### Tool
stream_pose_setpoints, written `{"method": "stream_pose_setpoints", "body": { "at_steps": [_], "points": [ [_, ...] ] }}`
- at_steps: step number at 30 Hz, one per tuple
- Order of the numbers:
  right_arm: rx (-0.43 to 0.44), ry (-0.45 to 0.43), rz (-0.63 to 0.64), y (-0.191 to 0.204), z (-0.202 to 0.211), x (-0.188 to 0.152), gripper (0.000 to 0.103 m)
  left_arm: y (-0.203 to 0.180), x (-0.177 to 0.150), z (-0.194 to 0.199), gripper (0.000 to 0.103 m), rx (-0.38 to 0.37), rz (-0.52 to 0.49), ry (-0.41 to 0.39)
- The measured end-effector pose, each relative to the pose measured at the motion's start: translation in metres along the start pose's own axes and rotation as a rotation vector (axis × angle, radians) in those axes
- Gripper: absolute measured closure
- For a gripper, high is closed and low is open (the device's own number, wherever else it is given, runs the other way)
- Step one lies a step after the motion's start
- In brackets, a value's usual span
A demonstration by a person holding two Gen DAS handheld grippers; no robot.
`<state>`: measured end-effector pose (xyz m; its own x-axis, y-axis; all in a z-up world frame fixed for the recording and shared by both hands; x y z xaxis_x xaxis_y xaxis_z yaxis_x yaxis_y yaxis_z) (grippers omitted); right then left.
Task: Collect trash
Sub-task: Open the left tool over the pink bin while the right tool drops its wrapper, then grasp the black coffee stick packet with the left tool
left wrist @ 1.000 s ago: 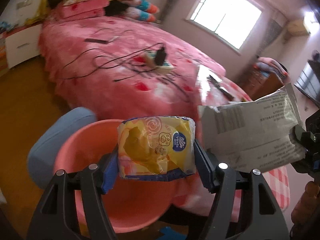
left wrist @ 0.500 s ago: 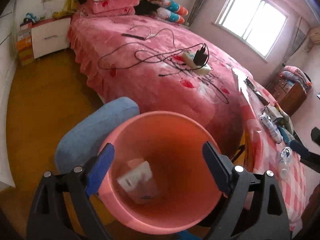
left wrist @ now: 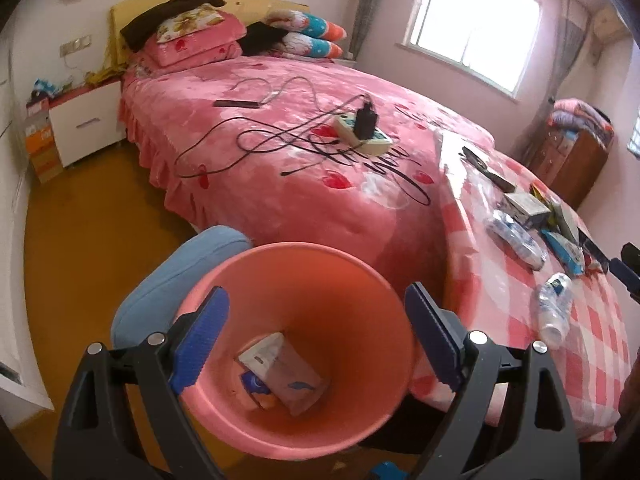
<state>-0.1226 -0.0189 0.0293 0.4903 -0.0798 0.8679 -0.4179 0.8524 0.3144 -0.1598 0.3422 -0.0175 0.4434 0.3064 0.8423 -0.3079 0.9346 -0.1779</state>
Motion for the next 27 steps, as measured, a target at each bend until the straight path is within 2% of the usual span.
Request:
{"method": "stream_pose_setpoints", "body": {
  "at_steps": [7, 13, 20, 27],
  "points": [
    [-0.12, -0.022, 0.018, -0.038, 0.011, -0.006, 0.015, -0.059, 0.009, 0.003, 0.013, -0.027, -0.122, 0.007],
    [-0.203, -0.05, 0.022, -0.069, 0.021, -0.005, 0.014, -0.1, 0.005, 0.0, 0.013, -0.073, -0.176, 0.039],
    [-0.251, -0.048, 0.031, -0.094, 0.025, -0.007, 0.014, -0.132, 0.001, -0.003, 0.013, -0.092, -0.208, 0.068],
    [-0.274, -0.022, 0.001, -0.119, 0.025, -0.014, 0.014, -0.163, 0.011, -0.007, 0.013, -0.13, -0.197, 0.097]
  ]
}}
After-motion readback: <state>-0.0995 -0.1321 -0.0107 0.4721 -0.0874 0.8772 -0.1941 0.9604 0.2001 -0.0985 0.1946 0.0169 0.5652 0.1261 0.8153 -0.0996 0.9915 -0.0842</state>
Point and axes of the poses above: each gripper's, at about its wrist camera, not at the fingertips, and z roughly against the way its jaws point, y to its left, x to its top, the point moved 5 cm from there along -z, roughly the way its jaws point, and after that the axes turned 13 degrees about -y, right-handed, at the moved point
